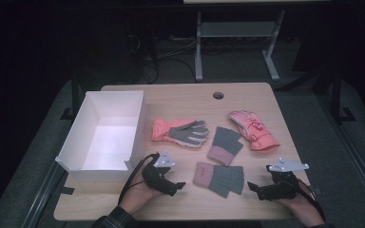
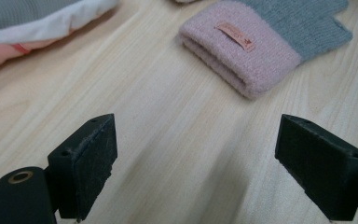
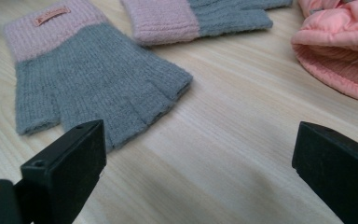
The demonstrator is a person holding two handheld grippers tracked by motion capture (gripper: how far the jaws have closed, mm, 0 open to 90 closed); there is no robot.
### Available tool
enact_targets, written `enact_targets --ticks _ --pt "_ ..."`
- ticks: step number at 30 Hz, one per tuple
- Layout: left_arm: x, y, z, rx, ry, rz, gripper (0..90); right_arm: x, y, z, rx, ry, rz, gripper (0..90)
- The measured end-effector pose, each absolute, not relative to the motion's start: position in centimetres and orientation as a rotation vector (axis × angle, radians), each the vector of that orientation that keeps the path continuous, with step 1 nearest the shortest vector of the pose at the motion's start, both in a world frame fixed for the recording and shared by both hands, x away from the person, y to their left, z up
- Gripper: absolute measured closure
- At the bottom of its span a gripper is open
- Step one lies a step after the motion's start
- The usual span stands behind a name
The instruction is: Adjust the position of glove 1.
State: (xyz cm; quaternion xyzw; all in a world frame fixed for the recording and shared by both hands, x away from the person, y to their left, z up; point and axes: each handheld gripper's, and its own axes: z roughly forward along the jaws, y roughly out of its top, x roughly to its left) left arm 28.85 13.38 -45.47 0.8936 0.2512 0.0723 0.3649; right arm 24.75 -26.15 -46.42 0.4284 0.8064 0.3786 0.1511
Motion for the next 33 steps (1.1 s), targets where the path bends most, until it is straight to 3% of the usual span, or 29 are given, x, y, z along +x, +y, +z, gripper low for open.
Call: enact_targets --ticks 14,20,21,23,25,26,27,29,30,31,32,33 --pt "28.5 13.1 -45.3 2.31 0.617 0.192 13.7 24.6 -26.5 -45.5 1.26 2.323 1.114 6.6" --pt "28.3 13.2 -45.3 2.306 0.612 0.204 14.5 24.3 -25.9 -44.6 1.25 2.318 1.119 19.4" --pt "28.3 13.2 -45.3 2.309 0.612 0.203 15.9 24.2 -25.6 -44.5 1.243 2.333 1.124 27.3" --pt "28.4 13.3 -45.2 2.308 0.612 0.203 17.1 24.3 -25.2 -44.5 1.231 2.345 1.13 34.9" --pt "28.3 13.4 -45.1 2.307 0.613 0.201 24.5 24.3 -25.1 -44.4 1.229 2.352 1.133 39.2" --pt "28.4 13.3 -44.9 2.301 0.605 0.194 24.5 24.3 -24.9 -44.4 1.226 2.363 1.136 45.5" --pt "28.5 13.1 -44.7 2.287 0.597 0.184 33.8 24.3 -24.5 -44.3 1.2 2.389 1.143 56.7" --pt "28.5 13.0 -44.5 2.275 0.591 0.171 48.5 24.3 -24.0 -44.3 1.194 2.405 1.148 66.3" --pt "28.6 12.8 -44.3 2.265 0.588 0.17 48.5 24.3 -24.0 -44.3 1.194 2.405 1.148 66.3" --pt "28.6 12.6 -44.0 2.259 0.587 0.166 54.4 24.3 -23.7 -44.3 1.185 2.42 1.148 71.0" --pt "28.7 12.4 -43.8 2.261 0.569 0.165 61.9 24.2 -23.4 -44.4 1.178 2.428 1.148 76.0" --pt "28.8 12.2 -43.6 2.26 0.563 0.164 75.4 24.3 -23.0 -44.4 1.161 2.447 1.147 84.3"
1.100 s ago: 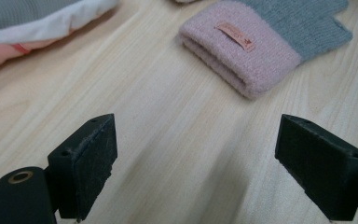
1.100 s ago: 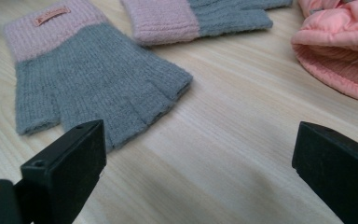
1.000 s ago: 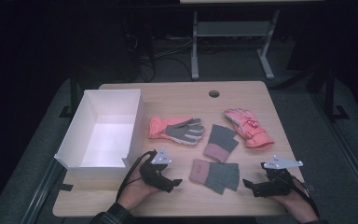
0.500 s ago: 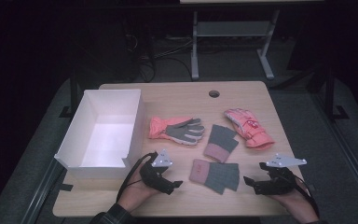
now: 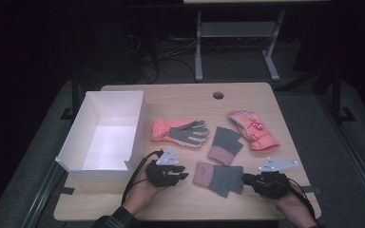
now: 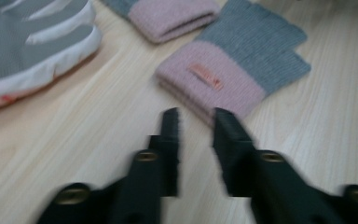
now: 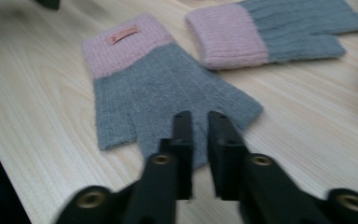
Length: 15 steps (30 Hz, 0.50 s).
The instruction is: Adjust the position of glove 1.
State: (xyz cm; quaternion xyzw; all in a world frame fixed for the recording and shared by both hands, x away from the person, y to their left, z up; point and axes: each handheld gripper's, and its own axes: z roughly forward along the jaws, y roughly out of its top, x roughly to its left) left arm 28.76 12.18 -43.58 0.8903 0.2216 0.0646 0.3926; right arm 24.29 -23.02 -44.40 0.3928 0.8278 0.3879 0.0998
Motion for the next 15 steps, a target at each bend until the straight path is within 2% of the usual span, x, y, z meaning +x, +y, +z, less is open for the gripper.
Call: enact_targets --ticks 3,7,15 --pt "29.4 11.3 -43.0 2.262 0.512 0.153 89.6 24.5 -22.6 -44.5 1.131 2.466 1.16 89.8" --pt "30.8 10.2 -43.3 2.284 0.497 0.108 89.7 24.8 -22.1 -44.9 1.103 2.501 1.13 89.9" --pt "32.9 8.2 -43.6 2.295 0.47 0.101 89.7 25.1 -21.8 -45.5 1.104 2.541 1.104 89.9"
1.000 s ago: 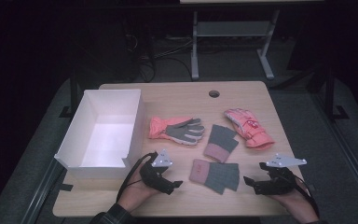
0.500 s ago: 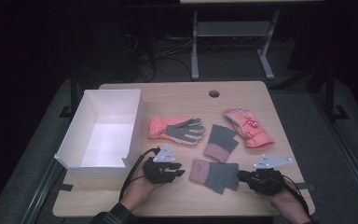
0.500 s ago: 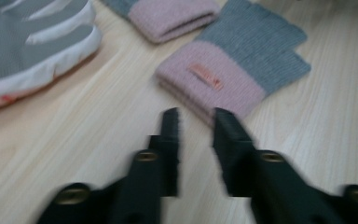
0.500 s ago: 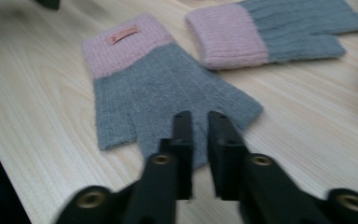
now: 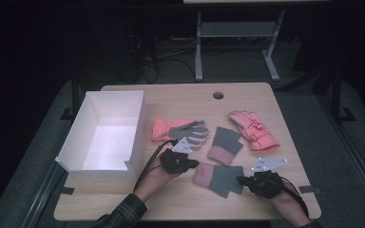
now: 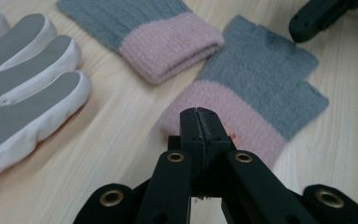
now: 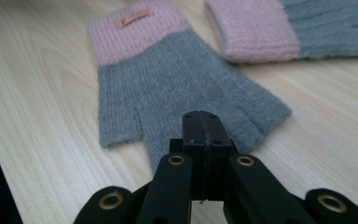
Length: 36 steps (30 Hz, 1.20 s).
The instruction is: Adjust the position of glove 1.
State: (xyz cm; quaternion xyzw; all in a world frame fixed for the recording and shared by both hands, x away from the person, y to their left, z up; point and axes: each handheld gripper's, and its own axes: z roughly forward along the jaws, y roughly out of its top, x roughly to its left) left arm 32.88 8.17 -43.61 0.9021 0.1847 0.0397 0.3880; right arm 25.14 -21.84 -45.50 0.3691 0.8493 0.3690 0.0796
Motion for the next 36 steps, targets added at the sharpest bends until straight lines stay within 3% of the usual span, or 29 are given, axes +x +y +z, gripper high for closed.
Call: enact_targets --ticks 17,36 --pt "34.8 5.2 -45.5 2.347 0.47 0.063 89.7 25.0 -21.2 -46.2 1.062 2.608 1.052 89.9" --pt "32.3 7.8 -45.3 2.371 0.481 -0.024 89.7 24.5 -20.0 -46.1 1.028 2.646 1.036 89.9"
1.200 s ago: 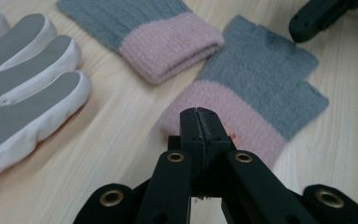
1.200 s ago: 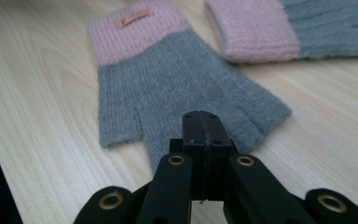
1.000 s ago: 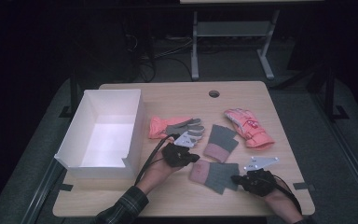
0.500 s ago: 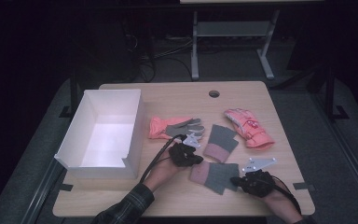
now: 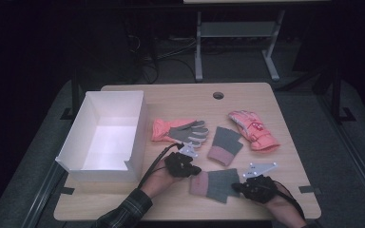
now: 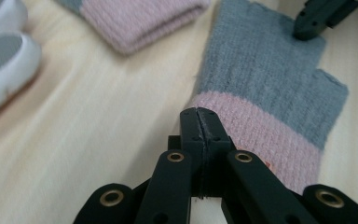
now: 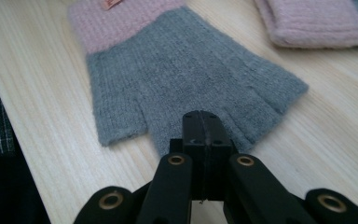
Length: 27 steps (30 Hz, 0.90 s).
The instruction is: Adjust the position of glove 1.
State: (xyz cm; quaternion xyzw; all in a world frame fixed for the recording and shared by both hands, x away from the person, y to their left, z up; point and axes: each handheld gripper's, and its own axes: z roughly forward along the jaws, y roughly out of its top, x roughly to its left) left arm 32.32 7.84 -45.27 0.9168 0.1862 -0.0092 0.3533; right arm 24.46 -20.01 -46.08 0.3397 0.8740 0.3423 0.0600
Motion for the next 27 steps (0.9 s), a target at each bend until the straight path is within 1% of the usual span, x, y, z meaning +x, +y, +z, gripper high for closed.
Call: enact_targets --ticks 15,27 --pt "29.2 11.3 -45.1 2.376 0.531 -0.039 89.7 25.5 -17.3 -46.1 0.965 2.671 1.033 90.0" --pt "28.5 11.9 -45.0 2.39 0.525 -0.029 89.7 27.8 -16.0 -46.2 0.956 2.65 1.023 90.0"
